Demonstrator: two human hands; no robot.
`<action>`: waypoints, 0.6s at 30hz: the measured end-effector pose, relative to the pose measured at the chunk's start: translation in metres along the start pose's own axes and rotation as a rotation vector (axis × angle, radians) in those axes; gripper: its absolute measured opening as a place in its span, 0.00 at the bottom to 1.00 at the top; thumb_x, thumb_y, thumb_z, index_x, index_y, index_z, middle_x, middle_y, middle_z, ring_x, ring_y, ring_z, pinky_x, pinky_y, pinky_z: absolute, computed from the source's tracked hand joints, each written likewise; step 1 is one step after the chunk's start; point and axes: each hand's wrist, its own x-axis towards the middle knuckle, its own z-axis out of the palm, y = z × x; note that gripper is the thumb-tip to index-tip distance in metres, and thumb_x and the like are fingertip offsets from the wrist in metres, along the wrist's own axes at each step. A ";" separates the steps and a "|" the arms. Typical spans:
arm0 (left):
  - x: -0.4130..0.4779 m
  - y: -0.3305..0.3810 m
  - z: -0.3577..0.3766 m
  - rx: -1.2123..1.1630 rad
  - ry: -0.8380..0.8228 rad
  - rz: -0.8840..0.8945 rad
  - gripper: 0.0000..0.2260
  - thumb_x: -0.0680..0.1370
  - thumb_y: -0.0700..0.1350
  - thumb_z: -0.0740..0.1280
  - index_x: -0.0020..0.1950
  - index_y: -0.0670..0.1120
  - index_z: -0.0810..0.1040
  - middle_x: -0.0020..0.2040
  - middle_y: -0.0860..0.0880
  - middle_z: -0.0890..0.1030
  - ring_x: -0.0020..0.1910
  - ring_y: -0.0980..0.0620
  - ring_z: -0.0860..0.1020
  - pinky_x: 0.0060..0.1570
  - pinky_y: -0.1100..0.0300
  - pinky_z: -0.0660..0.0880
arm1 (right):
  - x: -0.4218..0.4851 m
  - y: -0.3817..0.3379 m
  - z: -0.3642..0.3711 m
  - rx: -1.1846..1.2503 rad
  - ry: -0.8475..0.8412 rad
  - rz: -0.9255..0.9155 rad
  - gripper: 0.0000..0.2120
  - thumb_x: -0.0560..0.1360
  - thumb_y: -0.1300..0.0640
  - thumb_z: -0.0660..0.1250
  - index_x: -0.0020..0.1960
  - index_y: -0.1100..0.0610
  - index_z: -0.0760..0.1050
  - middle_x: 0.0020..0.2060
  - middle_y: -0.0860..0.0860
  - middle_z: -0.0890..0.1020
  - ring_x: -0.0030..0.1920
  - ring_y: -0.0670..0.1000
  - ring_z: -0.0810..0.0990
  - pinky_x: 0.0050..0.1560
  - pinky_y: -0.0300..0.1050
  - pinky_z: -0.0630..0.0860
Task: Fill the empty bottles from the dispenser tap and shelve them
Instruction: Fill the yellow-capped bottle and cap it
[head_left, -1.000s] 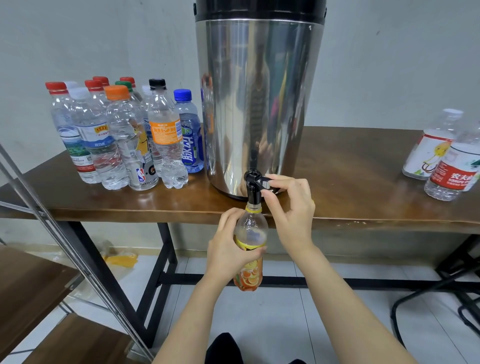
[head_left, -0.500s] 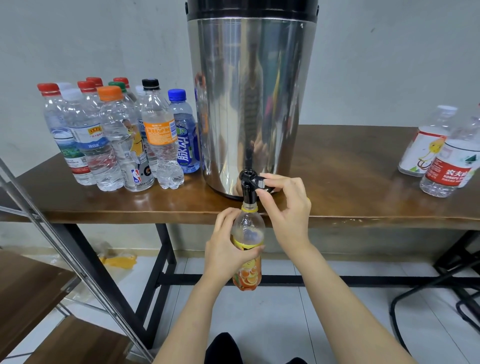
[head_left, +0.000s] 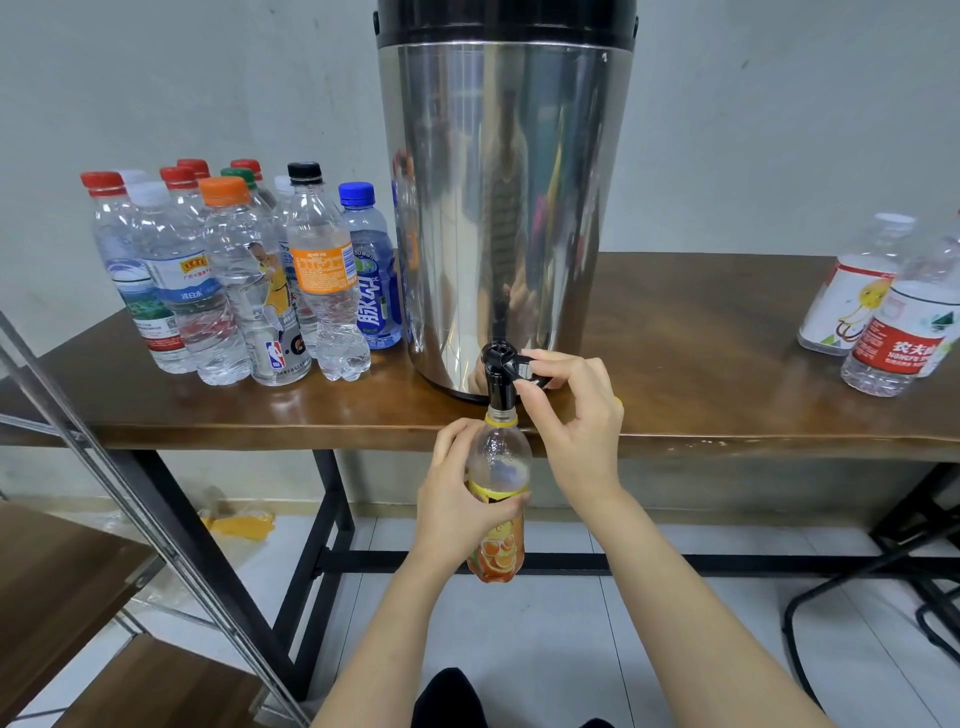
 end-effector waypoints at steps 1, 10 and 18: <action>0.000 0.001 0.000 -0.012 0.002 -0.001 0.36 0.64 0.51 0.81 0.67 0.62 0.67 0.65 0.69 0.65 0.64 0.69 0.68 0.55 0.72 0.70 | 0.000 0.000 0.000 0.001 -0.002 0.004 0.18 0.78 0.42 0.63 0.51 0.56 0.80 0.53 0.36 0.78 0.52 0.47 0.78 0.49 0.57 0.78; -0.001 0.001 0.005 -0.078 0.042 0.024 0.39 0.63 0.45 0.81 0.66 0.66 0.66 0.66 0.61 0.70 0.66 0.62 0.70 0.58 0.74 0.68 | -0.002 -0.002 -0.001 -0.002 -0.014 0.031 0.13 0.76 0.48 0.66 0.51 0.57 0.80 0.53 0.44 0.82 0.50 0.48 0.78 0.47 0.56 0.78; -0.002 -0.004 0.002 -0.058 0.017 0.000 0.40 0.64 0.44 0.82 0.66 0.68 0.65 0.67 0.66 0.69 0.66 0.70 0.67 0.59 0.78 0.65 | -0.003 -0.001 0.000 0.002 -0.007 0.034 0.12 0.76 0.47 0.66 0.52 0.55 0.80 0.53 0.43 0.82 0.48 0.45 0.77 0.46 0.59 0.77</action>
